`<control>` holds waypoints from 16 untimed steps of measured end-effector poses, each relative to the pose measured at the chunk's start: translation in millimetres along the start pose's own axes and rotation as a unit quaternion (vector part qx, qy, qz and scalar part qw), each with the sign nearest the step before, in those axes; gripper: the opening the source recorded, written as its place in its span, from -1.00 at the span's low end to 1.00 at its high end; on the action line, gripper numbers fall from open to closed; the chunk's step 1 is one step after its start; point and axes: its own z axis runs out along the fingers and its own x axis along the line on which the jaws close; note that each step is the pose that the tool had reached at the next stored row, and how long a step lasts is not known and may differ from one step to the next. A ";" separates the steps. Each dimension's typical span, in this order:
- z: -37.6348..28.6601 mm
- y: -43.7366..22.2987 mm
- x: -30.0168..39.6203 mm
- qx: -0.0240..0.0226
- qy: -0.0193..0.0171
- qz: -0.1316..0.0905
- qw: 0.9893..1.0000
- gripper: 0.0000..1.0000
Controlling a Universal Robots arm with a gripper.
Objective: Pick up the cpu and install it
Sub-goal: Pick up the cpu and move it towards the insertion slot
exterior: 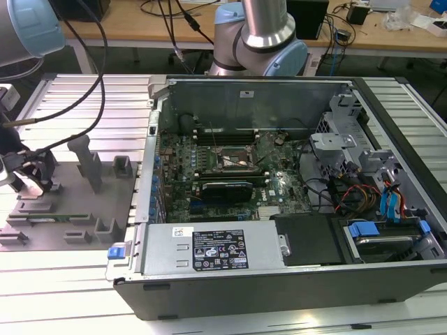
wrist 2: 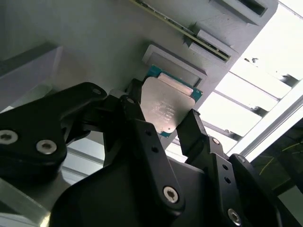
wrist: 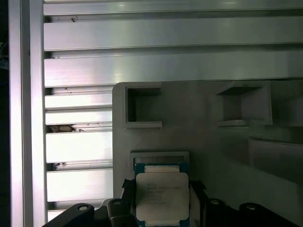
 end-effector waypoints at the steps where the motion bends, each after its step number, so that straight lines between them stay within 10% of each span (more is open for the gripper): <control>1: 0.0 0.0 0.0 0.000 0.000 0.000 1.000 0.08; 12: -6.6 0.3 -0.2 0.000 0.000 0.000 1.000 0.08; 13: -10.3 0.5 -0.3 0.000 0.000 0.000 1.000 0.08; 16: -52.7 3.2 -1.4 -0.001 0.000 0.000 1.000 0.08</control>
